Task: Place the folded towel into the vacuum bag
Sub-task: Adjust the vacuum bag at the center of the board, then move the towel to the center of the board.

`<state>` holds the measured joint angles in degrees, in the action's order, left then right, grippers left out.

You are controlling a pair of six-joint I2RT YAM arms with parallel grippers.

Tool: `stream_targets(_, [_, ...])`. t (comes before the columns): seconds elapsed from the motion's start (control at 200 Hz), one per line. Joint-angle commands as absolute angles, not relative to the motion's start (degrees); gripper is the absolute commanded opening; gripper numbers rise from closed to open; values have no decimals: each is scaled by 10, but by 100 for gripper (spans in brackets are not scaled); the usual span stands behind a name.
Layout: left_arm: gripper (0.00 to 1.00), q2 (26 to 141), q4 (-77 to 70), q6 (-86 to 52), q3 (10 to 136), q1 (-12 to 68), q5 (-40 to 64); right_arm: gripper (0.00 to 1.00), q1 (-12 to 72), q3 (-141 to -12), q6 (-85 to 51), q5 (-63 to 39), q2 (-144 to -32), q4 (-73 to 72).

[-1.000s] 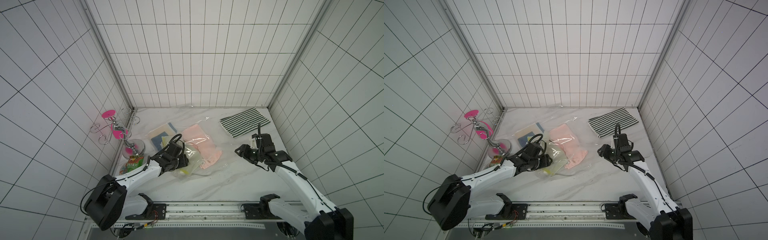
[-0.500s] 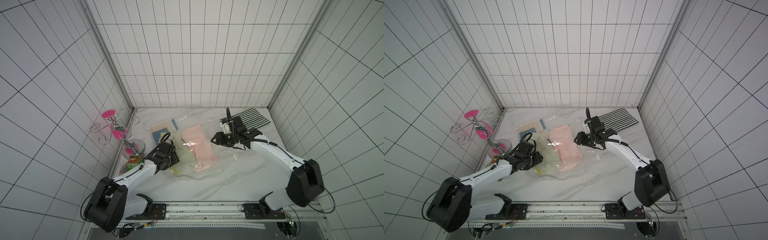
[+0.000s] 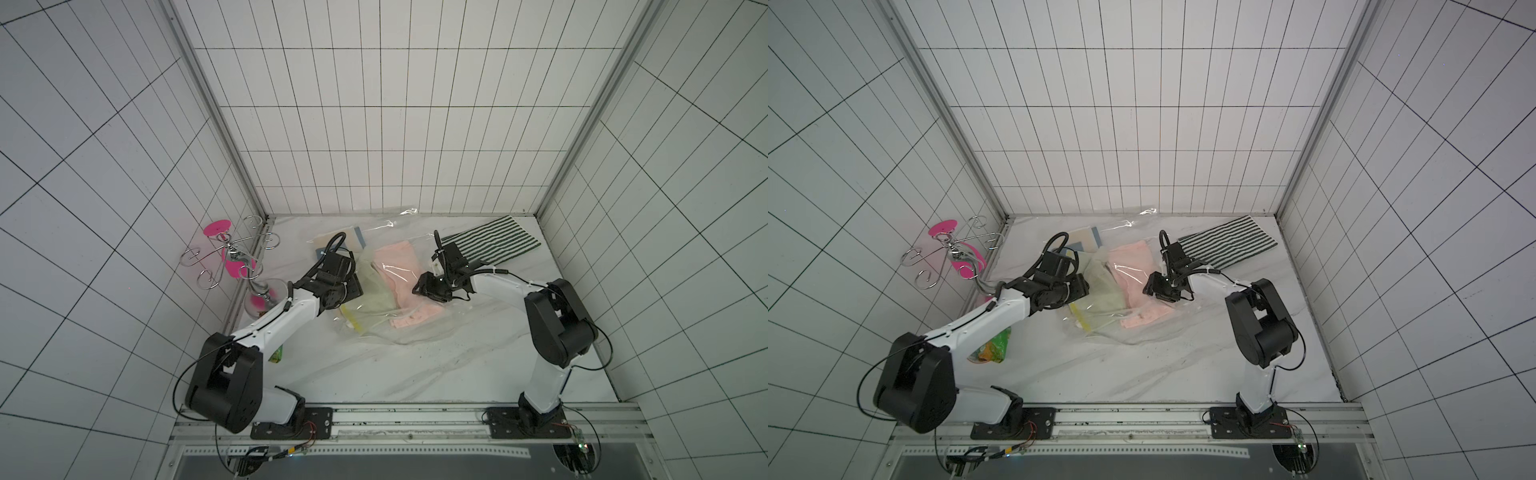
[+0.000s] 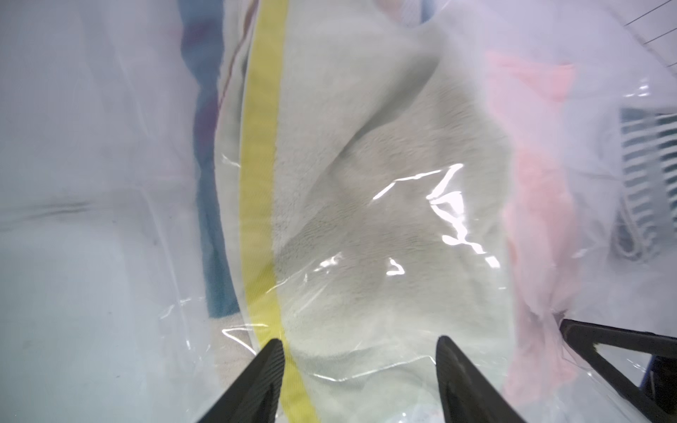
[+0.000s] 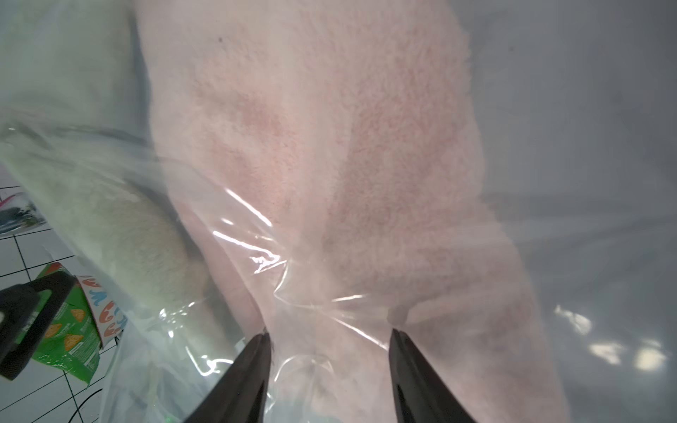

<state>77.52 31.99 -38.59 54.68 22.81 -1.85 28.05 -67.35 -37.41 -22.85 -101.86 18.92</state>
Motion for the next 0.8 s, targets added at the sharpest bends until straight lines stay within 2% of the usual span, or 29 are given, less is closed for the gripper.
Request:
stream_targets(0.0, [67,733,363,-330,591,268,-35,58,250,-685,-352,-149,-943,260])
stream_targets(0.14, [67,765,292,-324,634,345,43,59,137,-701,-352,-65,-940,294])
stream_targets(0.245, [67,823,183,-337,645,374,126,49,63,-793,-341,-77,-1023,328])
stream_targets(0.365, [66,897,131,-377,639,364,126,35,45,-910,-343,-90,-1124,339])
stream_targets(0.515, [66,910,98,-431,560,327,123,33,48,-999,-374,-131,-1213,350])
stream_targets(0.645, [65,898,76,-459,471,284,123,32,53,-985,-381,-165,-1249,349])
stream_targets(0.795, [65,851,88,-455,406,274,98,24,27,-841,-376,-149,-1191,339])
